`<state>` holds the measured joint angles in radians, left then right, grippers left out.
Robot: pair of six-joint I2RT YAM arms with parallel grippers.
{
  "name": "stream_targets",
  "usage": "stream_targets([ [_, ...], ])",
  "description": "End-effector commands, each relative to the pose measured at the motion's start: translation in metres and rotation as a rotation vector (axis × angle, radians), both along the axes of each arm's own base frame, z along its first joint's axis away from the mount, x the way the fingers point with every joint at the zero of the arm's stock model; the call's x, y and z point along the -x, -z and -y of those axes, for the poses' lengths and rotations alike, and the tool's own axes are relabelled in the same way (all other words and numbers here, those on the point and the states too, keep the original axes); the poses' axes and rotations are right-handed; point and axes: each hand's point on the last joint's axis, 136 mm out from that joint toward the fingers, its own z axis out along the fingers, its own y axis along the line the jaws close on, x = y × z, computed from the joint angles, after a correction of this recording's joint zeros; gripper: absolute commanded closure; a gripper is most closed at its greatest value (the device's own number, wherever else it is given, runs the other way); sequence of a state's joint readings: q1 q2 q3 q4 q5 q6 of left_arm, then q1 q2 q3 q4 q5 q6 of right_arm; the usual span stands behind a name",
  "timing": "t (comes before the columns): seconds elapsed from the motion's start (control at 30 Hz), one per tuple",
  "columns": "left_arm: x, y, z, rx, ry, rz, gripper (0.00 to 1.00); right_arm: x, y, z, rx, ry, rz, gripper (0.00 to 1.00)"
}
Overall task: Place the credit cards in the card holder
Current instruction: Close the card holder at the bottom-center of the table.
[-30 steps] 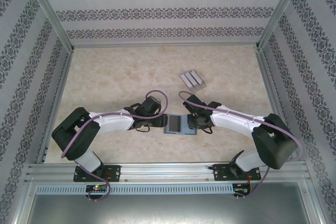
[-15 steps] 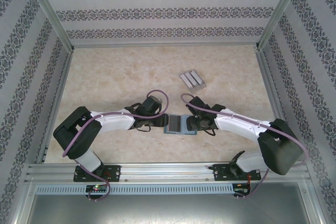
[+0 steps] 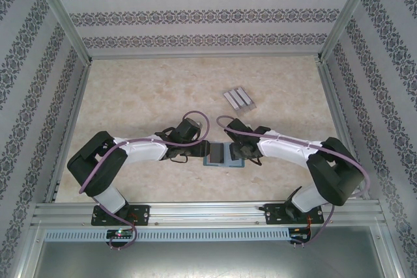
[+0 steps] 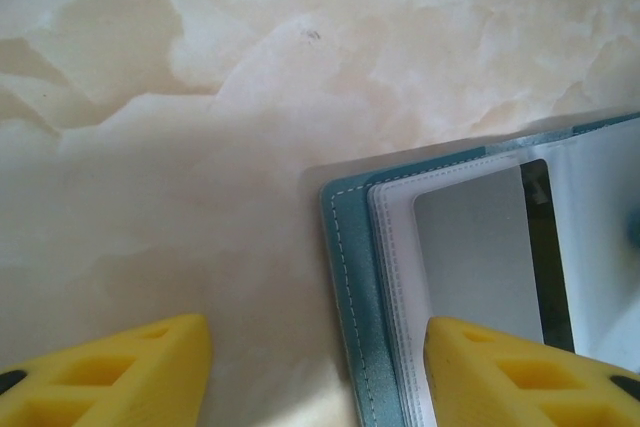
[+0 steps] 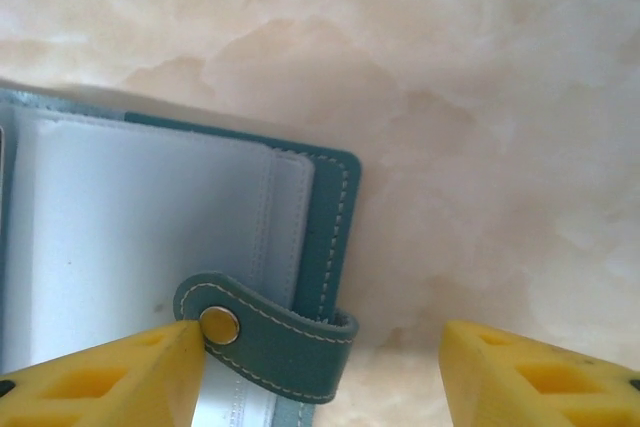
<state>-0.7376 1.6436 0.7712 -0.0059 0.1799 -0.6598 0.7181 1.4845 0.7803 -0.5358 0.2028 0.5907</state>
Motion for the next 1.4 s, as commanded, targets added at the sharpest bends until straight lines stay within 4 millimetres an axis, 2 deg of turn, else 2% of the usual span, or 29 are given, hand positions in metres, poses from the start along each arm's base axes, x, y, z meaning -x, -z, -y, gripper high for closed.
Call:
stream_targets([
  [0.0,0.012,0.019,-0.001,-0.002,0.009,-0.083,0.40,-0.001,-0.011,0.015,0.059,0.009,0.056,0.38],
  [0.07,0.011,0.020,-0.003,-0.011,0.003,-0.084,0.40,-0.001,-0.015,0.010,0.024,-0.006,0.066,0.37],
  [0.17,0.011,0.020,-0.002,-0.002,0.000,-0.089,0.41,0.001,-0.015,-0.016,-0.095,-0.080,0.042,0.38],
  [0.23,0.011,0.021,-0.004,-0.009,-0.003,-0.087,0.41,0.001,-0.011,-0.024,-0.110,-0.098,0.015,0.37],
  [0.3,0.010,0.021,-0.004,-0.009,-0.008,-0.091,0.41,-0.001,-0.005,-0.024,-0.078,-0.105,0.000,0.35],
  [0.4,0.011,0.021,-0.004,-0.005,-0.005,-0.099,0.41,-0.004,0.005,-0.015,-0.009,-0.095,-0.008,0.31],
  [0.5,0.010,0.022,-0.007,-0.025,-0.013,-0.097,0.42,-0.007,0.005,-0.002,0.066,-0.075,-0.002,0.30],
  [0.6,0.009,0.021,-0.005,-0.009,-0.012,-0.098,0.42,-0.007,-0.001,0.008,0.097,-0.054,0.022,0.37],
  [0.77,0.010,0.024,-0.005,-0.013,-0.012,-0.107,0.42,-0.005,-0.013,0.011,0.010,-0.027,0.073,0.52],
  [0.9,0.010,0.027,-0.004,-0.009,-0.011,-0.116,0.42,-0.003,-0.011,0.017,-0.042,-0.001,0.073,0.68],
  [1.2,0.013,0.026,0.007,0.036,0.026,-0.133,0.41,-0.003,0.000,-0.009,-0.261,-0.013,0.049,0.91],
  [1.27,0.016,0.025,0.015,0.075,0.052,-0.155,0.41,-0.003,0.002,-0.015,-0.299,-0.021,0.044,0.96],
  [1.37,0.019,0.026,0.026,0.135,0.077,-0.196,0.41,0.000,0.001,-0.034,-0.406,-0.060,0.028,0.99],
])
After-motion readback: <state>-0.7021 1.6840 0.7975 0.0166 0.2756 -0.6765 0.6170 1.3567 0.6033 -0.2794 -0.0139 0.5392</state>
